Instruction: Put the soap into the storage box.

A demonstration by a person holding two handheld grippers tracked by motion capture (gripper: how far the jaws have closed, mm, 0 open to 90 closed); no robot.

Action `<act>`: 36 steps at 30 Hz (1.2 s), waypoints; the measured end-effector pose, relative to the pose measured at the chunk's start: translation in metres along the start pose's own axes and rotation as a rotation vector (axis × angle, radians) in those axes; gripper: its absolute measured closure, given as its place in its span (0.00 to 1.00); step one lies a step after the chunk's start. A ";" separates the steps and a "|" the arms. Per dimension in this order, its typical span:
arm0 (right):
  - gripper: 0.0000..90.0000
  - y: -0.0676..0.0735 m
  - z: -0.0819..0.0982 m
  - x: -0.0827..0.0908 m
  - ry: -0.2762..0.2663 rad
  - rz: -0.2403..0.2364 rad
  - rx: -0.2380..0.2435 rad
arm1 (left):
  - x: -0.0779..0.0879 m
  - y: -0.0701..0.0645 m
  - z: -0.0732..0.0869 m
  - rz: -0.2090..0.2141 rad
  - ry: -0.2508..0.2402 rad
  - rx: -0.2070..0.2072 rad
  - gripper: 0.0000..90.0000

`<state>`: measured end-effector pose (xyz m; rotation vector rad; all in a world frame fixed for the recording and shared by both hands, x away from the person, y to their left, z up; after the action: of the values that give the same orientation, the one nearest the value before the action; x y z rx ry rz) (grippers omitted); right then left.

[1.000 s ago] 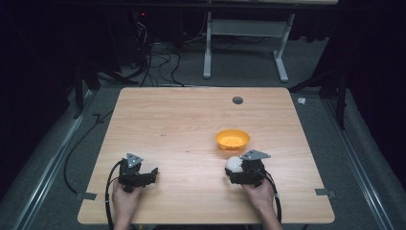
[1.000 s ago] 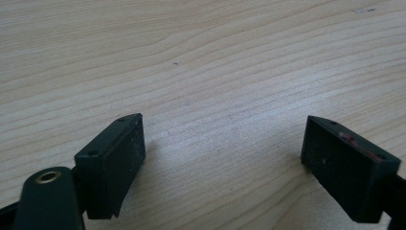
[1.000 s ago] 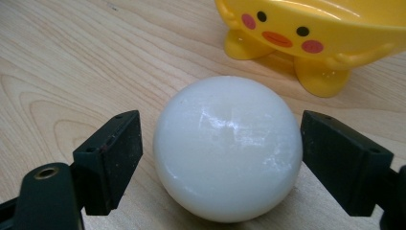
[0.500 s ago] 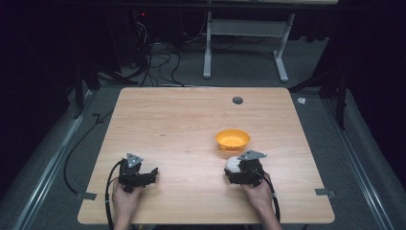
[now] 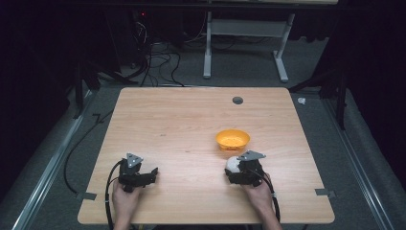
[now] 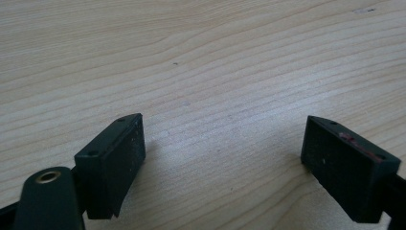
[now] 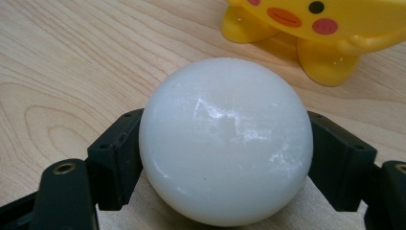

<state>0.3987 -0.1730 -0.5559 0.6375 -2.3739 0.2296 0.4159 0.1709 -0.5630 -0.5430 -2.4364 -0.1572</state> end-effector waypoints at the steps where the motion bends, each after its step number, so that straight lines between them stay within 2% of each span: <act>1: 0.25 0.000 0.000 0.000 0.002 -0.001 -0.002 | 0.000 0.000 0.000 -0.001 0.000 -0.001 0.17; 10: 0.26 0.002 -0.003 0.002 -0.006 -0.002 -0.001 | 0.000 0.000 0.000 0.000 0.000 0.000 0.17; 36: 0.26 0.002 -0.023 0.026 -0.053 -0.017 0.015 | 0.000 0.000 0.000 0.001 -0.001 0.001 0.17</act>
<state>0.3933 -0.1741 -0.5218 0.6781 -2.4186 0.2263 0.4159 0.1709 -0.5629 -0.5442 -2.4364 -0.1548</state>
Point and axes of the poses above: each handheld gripper's, and its own axes: x roughly backward along the jaws, z roughly out of its underside, y roughly to its left, the point moved 8 cm from there along -x, roughly forward along the jaws, and after that the axes turned 6 degrees about -y, right-handed, at the moved point
